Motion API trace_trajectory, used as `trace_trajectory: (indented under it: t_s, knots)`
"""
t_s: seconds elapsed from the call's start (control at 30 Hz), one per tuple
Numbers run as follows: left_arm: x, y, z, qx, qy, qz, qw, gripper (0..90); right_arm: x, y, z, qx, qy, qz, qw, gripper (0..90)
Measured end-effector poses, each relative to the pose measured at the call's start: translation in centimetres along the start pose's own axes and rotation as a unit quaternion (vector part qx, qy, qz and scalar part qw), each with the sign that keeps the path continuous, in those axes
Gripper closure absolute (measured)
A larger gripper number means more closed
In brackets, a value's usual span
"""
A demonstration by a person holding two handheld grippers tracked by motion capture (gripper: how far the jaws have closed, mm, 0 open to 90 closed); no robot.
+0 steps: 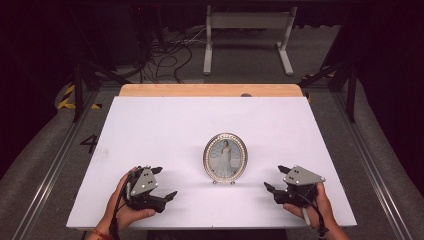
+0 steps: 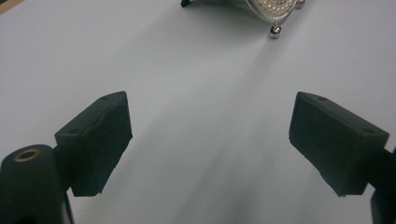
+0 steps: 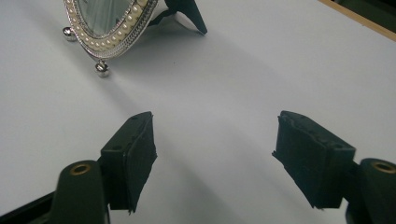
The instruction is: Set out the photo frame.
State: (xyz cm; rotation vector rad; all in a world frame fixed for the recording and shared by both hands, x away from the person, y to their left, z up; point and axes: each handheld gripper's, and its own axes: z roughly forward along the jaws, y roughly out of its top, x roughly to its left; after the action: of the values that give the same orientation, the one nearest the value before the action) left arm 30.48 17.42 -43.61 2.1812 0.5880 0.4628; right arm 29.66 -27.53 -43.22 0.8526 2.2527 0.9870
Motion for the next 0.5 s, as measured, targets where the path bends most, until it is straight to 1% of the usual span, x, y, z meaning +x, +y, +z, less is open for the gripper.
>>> trace_trajectory:
  t_s: [0.07,0.1,0.13,0.23,0.27,0.33,0.5]
  knots:
    - [0.1,-0.2,-0.1,0.004,0.001,0.001,1.0,13.9,0.0,-0.2,0.0,-0.002,-0.001,0.0,1.0,28.5]
    - [0.1,-0.5,-0.2,0.012,0.003,-0.002,0.9999,13.8,0.0,-0.2,0.0,-0.001,-0.002,-0.003,1.0,27.9]
    - [0.1,-0.6,-0.3,0.013,0.006,0.0,0.9999,13.8,0.1,-0.3,0.0,-0.001,-0.005,-0.002,1.0,27.5]
    - [0.2,-1.0,-0.5,0.015,0.005,-0.003,0.9999,13.6,0.0,-0.6,-0.1,-0.002,-0.005,0.001,1.0,26.9]
    - [0.2,-1.1,-0.6,0.015,0.008,-0.002,0.9999,13.5,0.0,-0.8,-0.1,-0.001,-0.005,0.007,1.0,25.9]
    - [0.3,-1.4,-0.7,0.017,0.009,-0.003,0.9998,13.0,-0.1,-1.0,-0.2,0.0,-0.004,0.007,1.0,25.1]
    - [0.6,-2.6,-1.0,0.014,0.011,-0.017,0.9997,12.4,0.1,-1.7,-0.3,0.004,-0.01,0.001,0.9999,20.2]
